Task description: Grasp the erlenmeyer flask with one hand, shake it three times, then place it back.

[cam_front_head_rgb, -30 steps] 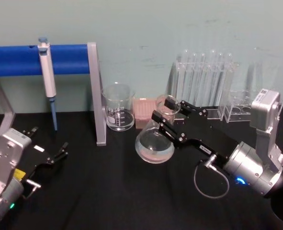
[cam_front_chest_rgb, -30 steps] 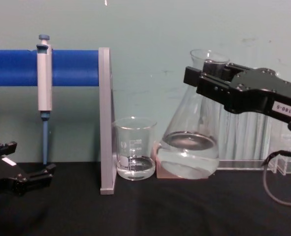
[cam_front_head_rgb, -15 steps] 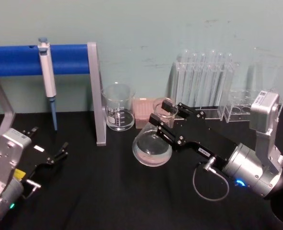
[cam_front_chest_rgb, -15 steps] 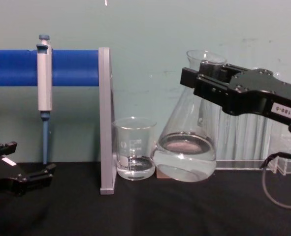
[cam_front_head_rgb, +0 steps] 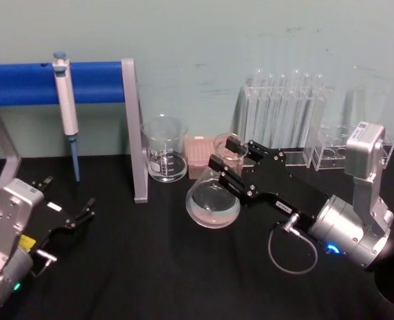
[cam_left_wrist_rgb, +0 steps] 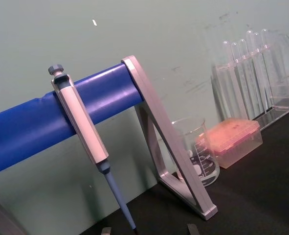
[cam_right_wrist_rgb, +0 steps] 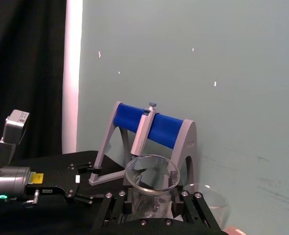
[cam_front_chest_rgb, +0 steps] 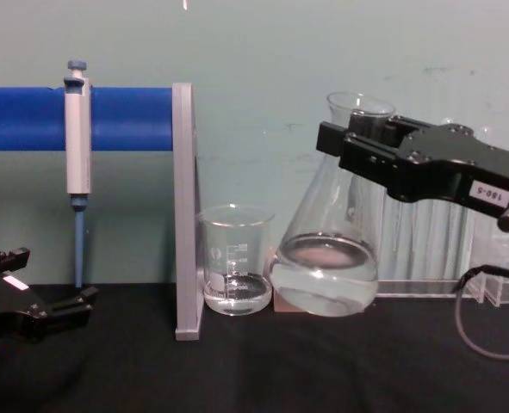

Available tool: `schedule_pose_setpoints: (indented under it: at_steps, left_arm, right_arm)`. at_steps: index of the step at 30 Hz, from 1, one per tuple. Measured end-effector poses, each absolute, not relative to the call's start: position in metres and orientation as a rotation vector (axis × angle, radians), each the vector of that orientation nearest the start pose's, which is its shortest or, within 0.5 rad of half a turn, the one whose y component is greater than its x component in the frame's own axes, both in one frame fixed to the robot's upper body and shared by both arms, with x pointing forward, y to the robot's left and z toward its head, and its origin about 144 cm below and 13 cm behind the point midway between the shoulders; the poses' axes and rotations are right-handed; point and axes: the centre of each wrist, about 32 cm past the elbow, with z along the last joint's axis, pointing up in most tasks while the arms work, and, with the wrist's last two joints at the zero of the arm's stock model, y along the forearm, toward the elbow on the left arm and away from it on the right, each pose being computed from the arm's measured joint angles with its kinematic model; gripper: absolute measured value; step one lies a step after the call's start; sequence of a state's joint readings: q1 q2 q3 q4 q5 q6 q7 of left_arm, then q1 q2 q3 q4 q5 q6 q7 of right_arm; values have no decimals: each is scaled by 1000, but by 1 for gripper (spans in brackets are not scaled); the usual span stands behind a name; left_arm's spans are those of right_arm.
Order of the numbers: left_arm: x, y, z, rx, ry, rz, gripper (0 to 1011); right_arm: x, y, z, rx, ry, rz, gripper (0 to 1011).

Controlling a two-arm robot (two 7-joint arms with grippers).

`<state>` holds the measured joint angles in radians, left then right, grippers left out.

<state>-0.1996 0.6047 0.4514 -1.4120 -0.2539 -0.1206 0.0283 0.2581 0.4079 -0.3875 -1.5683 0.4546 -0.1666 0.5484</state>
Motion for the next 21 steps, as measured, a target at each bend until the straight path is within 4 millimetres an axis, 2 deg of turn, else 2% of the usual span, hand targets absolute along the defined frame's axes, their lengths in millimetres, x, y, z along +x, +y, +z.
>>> schedule_pose_setpoints:
  at_steps: [21]
  left_arm:
    - [489, 310, 1140, 304, -285, 1248, 1001]
  right_arm:
    - [530, -238, 1194, 119, -184, -665, 449]
